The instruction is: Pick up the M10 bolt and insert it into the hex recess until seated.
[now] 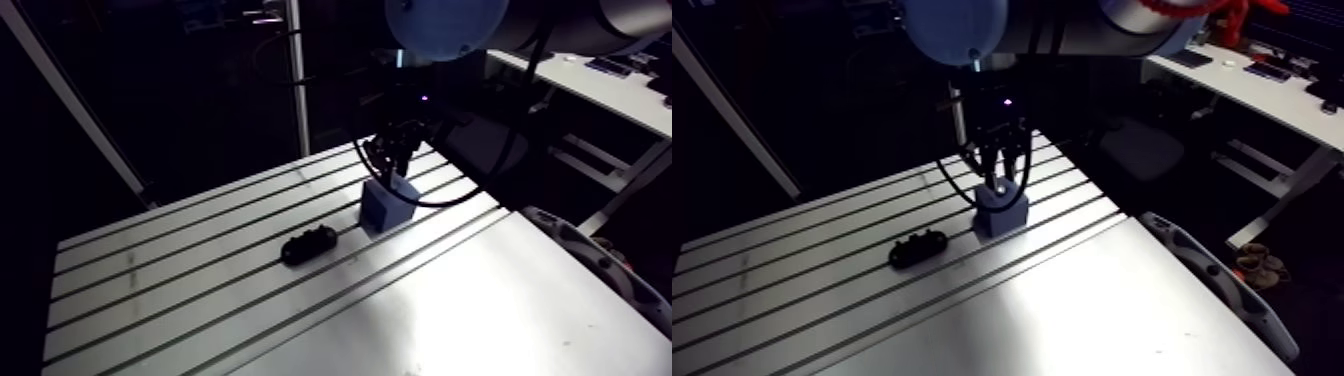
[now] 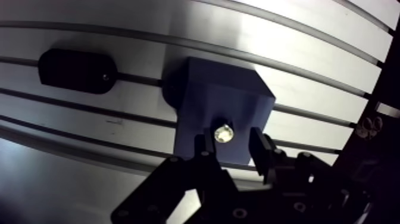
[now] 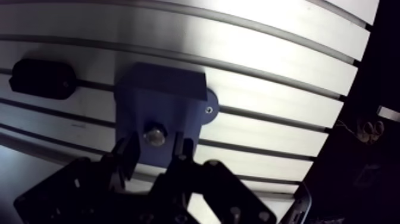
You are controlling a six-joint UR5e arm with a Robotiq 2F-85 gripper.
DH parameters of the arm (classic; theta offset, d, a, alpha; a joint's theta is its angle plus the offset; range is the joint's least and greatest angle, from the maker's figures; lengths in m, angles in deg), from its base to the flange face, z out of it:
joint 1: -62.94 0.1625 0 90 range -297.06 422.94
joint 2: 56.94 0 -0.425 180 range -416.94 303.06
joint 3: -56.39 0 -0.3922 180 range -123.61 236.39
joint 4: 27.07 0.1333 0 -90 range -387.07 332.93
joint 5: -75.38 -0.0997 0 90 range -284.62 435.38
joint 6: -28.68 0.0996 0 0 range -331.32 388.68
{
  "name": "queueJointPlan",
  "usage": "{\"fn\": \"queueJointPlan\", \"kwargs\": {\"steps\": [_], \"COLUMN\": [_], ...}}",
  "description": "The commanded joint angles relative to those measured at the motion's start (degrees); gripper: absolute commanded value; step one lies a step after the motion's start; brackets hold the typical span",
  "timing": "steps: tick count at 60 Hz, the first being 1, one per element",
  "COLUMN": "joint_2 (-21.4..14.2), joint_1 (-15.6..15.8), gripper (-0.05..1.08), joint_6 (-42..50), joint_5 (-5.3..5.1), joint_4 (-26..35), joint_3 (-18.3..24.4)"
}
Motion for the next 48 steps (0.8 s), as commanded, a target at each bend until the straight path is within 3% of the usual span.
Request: {"fn": "queueJointPlan", "kwargs": {"steps": [1, 48], "joint_2": [0.03, 0.47], "joint_1": [0.00, 0.18], "gripper": [0.56, 0.60], "joint_6": [0.00, 0.00], "joint_5": [-0.03, 0.04], "joint_4": [0.04, 0.04], "joint_3": [-0.03, -0.03]}}
